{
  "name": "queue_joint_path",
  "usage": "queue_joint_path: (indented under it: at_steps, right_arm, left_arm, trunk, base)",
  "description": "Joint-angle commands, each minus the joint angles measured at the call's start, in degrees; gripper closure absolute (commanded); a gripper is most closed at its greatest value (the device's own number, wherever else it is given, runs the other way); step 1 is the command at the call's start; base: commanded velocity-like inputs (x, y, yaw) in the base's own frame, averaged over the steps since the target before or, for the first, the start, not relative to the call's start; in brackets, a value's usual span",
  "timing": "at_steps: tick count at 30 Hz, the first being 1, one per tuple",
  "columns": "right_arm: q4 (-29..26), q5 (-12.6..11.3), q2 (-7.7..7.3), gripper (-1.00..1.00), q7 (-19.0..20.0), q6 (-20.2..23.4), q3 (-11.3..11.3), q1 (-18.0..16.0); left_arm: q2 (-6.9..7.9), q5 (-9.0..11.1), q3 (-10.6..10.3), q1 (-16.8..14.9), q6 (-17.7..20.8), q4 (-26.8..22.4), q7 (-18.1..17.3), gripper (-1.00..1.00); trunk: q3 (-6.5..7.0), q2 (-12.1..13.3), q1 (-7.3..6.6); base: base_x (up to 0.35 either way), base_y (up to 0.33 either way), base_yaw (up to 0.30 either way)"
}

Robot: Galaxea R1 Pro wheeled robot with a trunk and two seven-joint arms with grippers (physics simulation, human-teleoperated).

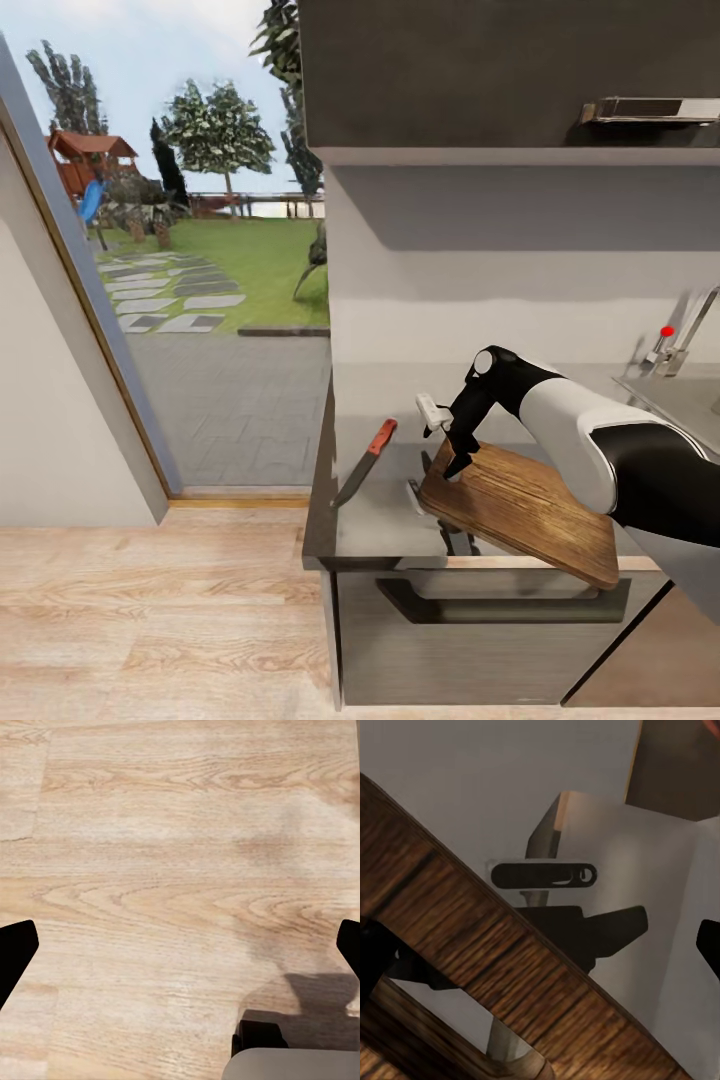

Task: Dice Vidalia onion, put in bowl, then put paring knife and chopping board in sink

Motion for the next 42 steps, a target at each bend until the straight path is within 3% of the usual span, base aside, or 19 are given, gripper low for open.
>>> queue_joint_path:
  at_steps: [1,32,33,42]
  right_arm:
    - [0.0,-0.3,0.0,-1.0,0.1,-0.3,0.4,0.0]
    - [0.0,-0.2,0.0,-1.0,-2.2,-0.4,0.4,1.4]
    - [0.0,-0.2,0.0,1.0,-2.2,-0.4,0.4,1.4]
    - [0.0,-0.2,0.09,1.0,-2.3,-0.4,0.4,1.4]
  left_arm:
    - [-0.01,0.0,0.1,0.0,-0.1,-0.1,0.1,-1.0]
    - [-0.01,0.0,0.1,0.0,-0.1,-0.1,0.1,-1.0]
    - [-0.01,0.0,0.1,0.0,-0.1,-0.1,0.1,-1.0]
    - [-0.01,0.0,0.1,0.0,-0.1,-0.1,0.1,-1.0]
  trunk:
    - [-0.05,0.0,0.0]
    - [-0.97,0.0,0.0]
    - [-0.97,0.0,0.0]
    - [-0.97,0.0,0.0]
  base:
    - [0.0,0.0,0.0]
    - [0.0,0.0,0.0]
    - [0.0,0.0,0.0]
    - [0.0,0.0,0.0]
